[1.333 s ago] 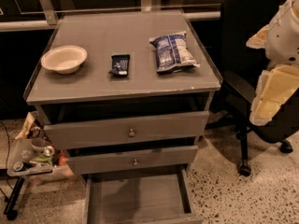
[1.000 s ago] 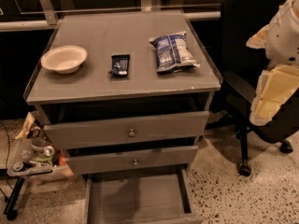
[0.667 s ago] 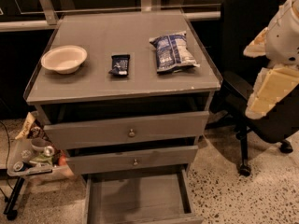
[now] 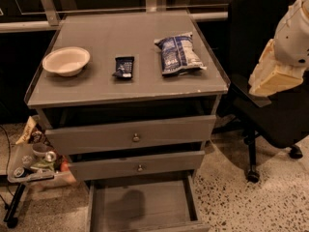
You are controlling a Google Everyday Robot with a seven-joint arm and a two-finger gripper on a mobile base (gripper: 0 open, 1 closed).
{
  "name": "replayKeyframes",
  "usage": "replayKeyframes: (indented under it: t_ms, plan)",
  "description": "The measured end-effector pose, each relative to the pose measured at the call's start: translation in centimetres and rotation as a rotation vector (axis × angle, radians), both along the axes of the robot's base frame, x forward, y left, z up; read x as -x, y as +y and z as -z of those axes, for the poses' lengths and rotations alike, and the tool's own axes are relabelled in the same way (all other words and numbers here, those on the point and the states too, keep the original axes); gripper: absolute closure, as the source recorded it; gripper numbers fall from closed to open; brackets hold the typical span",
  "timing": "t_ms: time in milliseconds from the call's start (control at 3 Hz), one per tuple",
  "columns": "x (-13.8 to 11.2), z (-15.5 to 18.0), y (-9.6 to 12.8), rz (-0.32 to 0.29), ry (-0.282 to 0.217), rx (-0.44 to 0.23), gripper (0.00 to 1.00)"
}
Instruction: Close bottom drawer
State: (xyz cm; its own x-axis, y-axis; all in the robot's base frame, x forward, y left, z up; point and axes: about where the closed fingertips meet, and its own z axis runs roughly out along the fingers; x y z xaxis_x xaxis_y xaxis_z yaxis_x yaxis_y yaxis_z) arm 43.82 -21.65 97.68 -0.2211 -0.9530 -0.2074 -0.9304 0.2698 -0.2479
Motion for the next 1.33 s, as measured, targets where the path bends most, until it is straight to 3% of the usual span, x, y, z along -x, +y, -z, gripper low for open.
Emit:
replayKeyframes:
  t_ms: [333, 667, 1000, 1333]
  plan:
    - [0.0, 0.0, 0.0, 0.000, 0.000, 0.000, 0.88]
    - [0.0, 0.0, 0.0, 0.000, 0.000, 0.000, 1.00]
    - [0.8, 2.7, -0.1, 0.015, 0.023, -0.004, 1.00]
    - [2.4, 8.3, 0.1, 0.048, 0.034, -0.026, 1.00]
